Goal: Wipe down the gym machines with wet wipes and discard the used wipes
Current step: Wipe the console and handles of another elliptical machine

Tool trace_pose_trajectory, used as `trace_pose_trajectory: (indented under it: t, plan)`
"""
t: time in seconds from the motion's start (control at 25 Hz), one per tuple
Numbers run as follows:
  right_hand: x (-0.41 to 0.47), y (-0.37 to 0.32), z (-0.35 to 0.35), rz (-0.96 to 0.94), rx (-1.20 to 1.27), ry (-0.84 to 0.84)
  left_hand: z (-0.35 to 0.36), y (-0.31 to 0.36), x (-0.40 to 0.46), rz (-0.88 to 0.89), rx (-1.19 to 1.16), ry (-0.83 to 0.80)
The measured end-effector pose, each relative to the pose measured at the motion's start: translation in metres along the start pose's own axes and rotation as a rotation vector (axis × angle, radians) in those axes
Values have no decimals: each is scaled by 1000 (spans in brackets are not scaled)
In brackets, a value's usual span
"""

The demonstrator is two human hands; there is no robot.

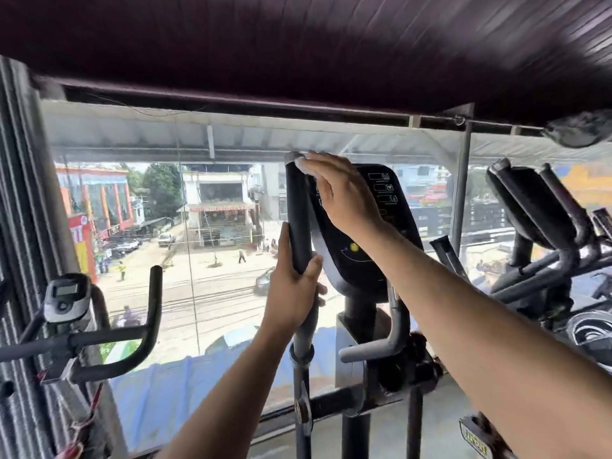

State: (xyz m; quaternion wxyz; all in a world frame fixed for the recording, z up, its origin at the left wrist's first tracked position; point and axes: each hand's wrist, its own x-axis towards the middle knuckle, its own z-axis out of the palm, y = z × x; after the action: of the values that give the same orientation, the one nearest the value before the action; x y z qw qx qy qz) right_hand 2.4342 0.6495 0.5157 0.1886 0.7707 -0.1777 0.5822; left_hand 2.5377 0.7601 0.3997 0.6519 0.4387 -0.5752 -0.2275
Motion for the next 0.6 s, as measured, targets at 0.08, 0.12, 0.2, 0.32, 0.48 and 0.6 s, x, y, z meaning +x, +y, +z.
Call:
trace_pose_trajectory:
  t: [0.08,0.12,0.2,0.32,0.48,0.6]
  plan:
    - [20,5,20,-44,-58,-137,-3,-2,-3,-1,-53,-16]
    - [23,6,29,-38,-60,-221,-4,-2,-4,-10,-65,-12]
    - [19,7,38,4,-7,-320,-3,-2,-4,-15,-64,-12]
    - [13,5,36,38,43,-487,0,-7,-8,28,-80,-29]
    - [27,10,25,-129,-219,-701,1,-7,-9,23,-92,-18]
    - [41,14,22,-227,-436,-740,1,-8,-11,20,-68,-24]
